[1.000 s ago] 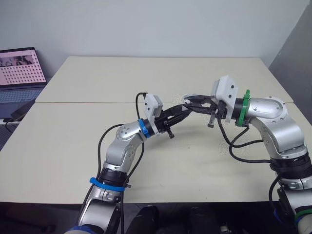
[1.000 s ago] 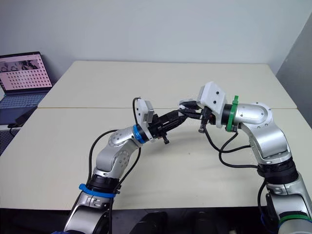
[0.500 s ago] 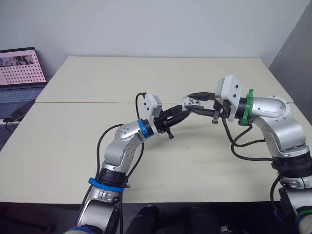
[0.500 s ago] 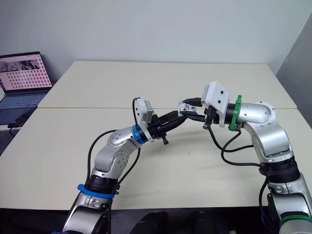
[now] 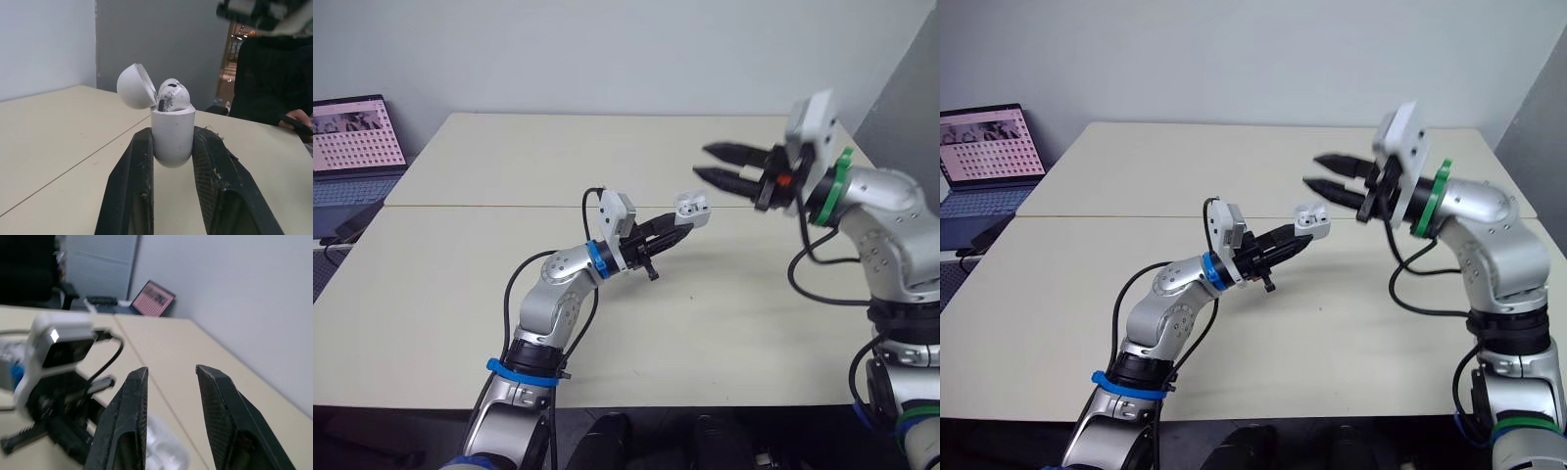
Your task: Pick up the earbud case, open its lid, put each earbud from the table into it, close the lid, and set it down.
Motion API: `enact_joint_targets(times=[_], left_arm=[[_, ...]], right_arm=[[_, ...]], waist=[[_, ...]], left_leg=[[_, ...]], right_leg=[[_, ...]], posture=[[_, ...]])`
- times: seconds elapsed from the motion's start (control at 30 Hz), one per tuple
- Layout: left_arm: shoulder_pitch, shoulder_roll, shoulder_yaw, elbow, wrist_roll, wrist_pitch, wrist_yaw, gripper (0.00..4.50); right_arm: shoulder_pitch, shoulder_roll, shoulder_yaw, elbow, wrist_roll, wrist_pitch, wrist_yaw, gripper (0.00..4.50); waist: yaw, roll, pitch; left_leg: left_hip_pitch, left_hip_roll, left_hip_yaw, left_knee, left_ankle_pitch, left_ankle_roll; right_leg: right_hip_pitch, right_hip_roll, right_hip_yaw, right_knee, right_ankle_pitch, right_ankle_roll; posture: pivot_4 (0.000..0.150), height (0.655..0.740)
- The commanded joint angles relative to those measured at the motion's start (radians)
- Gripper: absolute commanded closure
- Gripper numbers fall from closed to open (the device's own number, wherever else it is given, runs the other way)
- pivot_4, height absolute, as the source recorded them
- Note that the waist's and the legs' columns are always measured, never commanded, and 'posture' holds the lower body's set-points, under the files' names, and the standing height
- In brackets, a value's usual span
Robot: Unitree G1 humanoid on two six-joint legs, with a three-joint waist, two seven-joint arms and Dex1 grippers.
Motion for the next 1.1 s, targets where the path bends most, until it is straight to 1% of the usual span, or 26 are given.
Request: enact_joint_targets(times=[0.03, 0.1, 0.2, 0.3, 0.37, 0.53, 0.7, 0.93, 1.1], left_arm=[[-0.006, 0.024, -0.013, -0.043, 0.019, -0.054, -0.038, 3.76], [-0.007, 0.036, -0.026, -0.039, 0.032, -0.076, -0.057, 3.76], [-0.01, 0.049, -0.059, -0.019, 0.078, -0.137, -0.086, 3.76], [-0.009, 0.043, -0.073, -0.012, 0.091, -0.16, -0.092, 3.76], [-0.005, 0.041, -0.089, -0.008, 0.108, -0.186, -0.1, 3.76], [0.009, 0.037, -0.104, -0.012, 0.123, -0.197, -0.105, 3.76], [0.013, 0.035, -0.101, -0.003, 0.13, -0.2, -0.106, 3.76], [0.005, 0.019, -0.082, 0.011, 0.103, -0.159, -0.085, 3.76], [0.003, 0.006, -0.06, -0.002, 0.061, -0.093, -0.071, 3.76]], right_arm=[[-0.005, -0.069, 0.001, 0.131, -0.068, 0.052, -0.042, 3.09], [0.008, -0.104, 0.048, 0.176, -0.092, 0.096, -0.021, 3.54], [-0.002, -0.102, 0.125, 0.161, -0.075, 0.211, 0.008, 4.47], [-0.038, -0.053, 0.133, 0.149, -0.021, 0.352, -0.016, 4.47], [-0.058, -0.013, 0.105, 0.151, 0.023, 0.452, -0.04, 4.47], [-0.07, -0.002, 0.06, 0.08, 0.135, 0.639, -0.034, 4.47], [-0.072, 0.0, 0.004, 0.001, 0.229, 0.759, -0.04, 4.47], [-0.03, -0.002, -0.034, -0.109, 0.231, 0.763, -0.101, 4.47], [0.018, -0.023, -0.032, -0.188, 0.197, 0.679, -0.131, 4.47]], waist=[[0.003, 0.0, 0.0], [0.005, 0.0, 0.0], [-0.001, 0.001, 0.0], [-0.012, 0.001, 0.0], [-0.015, 0.001, 0.0], [-0.007, 0.001, 0.0], [-0.001, 0.001, 0.0], [-0.001, 0.001, 0.0], [-0.001, 0.001, 0.0]], left_leg=[[0.0, 0.0, 0.0, 0.0, 0.0, 0.0], [0.0, 0.0, 0.0, 0.0, 0.0, 0.0], [0.0, 0.0, 0.002, -0.001, 0.0, 0.0], [0.0, 0.001, 0.002, -0.001, 0.0, 0.0], [0.0, 0.001, 0.002, -0.001, 0.0, 0.0], [0.0, 0.0, 0.001, -0.001, 0.0, 0.0], [0.0, 0.0, 0.001, -0.001, 0.0, 0.001], [0.0, 0.0, 0.001, -0.001, 0.0, 0.001], [0.0, 0.0, 0.001, -0.001, 0.0, 0.001]], right_leg=[[0.0, 0.0, 0.0, 0.0, 0.0, 0.0], [0.001, 0.0, 0.0, -0.001, 0.0, 0.0], [-0.001, -0.001, 0.001, 0.0, 0.0, 0.0], [-0.001, 0.0, 0.001, 0.0, 0.0, -0.001], [-0.001, 0.0, 0.001, 0.0, 0.0, -0.001], [-0.001, -0.001, 0.0, 0.0, 0.0, -0.001], [-0.001, -0.001, 0.0, 0.0, 0.0, -0.001], [-0.001, -0.001, -0.001, 0.0, 0.0, -0.001], [-0.001, -0.001, -0.001, 0.0, 0.0, 0.0]], posture=[[0.15, 0.74], [0.15, 0.74], [0.15, 0.74], [0.15, 0.74], [0.15, 0.74], [0.15, 0.74], [0.15, 0.74], [0.15, 0.74], [0.15, 0.74]])
